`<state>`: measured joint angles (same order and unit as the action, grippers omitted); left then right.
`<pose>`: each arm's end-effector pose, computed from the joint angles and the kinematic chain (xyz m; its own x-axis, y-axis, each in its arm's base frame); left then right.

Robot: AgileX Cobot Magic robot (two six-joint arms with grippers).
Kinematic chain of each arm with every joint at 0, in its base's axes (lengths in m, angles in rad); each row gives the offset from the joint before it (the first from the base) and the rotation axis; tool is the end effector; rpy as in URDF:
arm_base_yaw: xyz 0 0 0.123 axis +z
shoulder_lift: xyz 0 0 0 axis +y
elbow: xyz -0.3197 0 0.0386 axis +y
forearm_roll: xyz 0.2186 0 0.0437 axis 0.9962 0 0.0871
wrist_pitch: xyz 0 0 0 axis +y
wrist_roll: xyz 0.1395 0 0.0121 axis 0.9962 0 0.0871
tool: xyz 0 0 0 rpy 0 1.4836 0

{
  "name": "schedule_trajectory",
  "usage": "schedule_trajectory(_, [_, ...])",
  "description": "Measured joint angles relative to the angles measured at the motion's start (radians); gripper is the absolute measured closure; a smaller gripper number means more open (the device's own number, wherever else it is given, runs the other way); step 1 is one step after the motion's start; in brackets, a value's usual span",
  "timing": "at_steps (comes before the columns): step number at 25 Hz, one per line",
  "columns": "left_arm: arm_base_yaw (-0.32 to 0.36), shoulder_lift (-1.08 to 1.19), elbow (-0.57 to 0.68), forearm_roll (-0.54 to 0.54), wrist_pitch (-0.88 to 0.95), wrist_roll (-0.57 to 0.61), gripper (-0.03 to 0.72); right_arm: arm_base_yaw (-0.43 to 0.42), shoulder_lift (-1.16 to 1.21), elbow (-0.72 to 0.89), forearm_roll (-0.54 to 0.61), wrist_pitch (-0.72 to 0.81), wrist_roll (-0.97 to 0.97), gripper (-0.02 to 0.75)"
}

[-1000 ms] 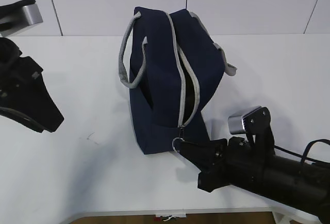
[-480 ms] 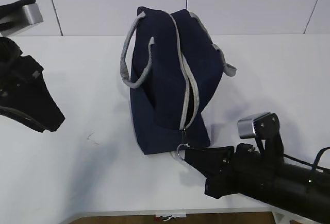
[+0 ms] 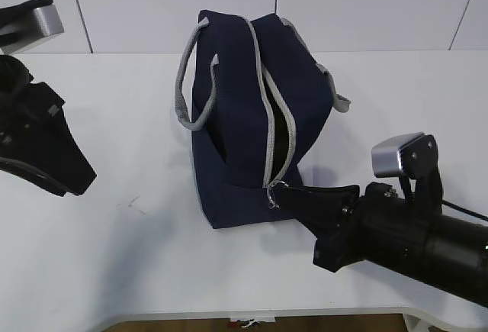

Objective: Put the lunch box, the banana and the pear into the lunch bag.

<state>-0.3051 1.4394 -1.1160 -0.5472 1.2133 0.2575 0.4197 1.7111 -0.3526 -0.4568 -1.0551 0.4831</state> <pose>0.2073 -0.1369 0.2966 -0.9217 0.3337 -0.1978 0.3879 0.7923 -0.4710 0.2489 0.1699 0.1959 -0.4046 0.0651 -0.9122 -0.6353 0.6974 0.3315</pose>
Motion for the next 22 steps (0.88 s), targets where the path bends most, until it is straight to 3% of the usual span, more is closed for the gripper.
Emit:
schedule_trajectory(11, [0.000,0.000,0.000,-0.006,0.000,0.000,0.454,0.000,-0.255,-0.033,-0.040,0.284,0.038,0.724])
schedule_trajectory(14, [0.000,0.000,0.000,-0.006,0.000,0.000,0.454,0.000,-0.299,-0.103,-0.121,0.397,0.105,0.724])
schedule_trajectory(22, [0.000,0.000,0.000,-0.007,0.000,0.000,0.454,0.000,-0.332,-0.350,-0.465,0.621,0.468,0.724])
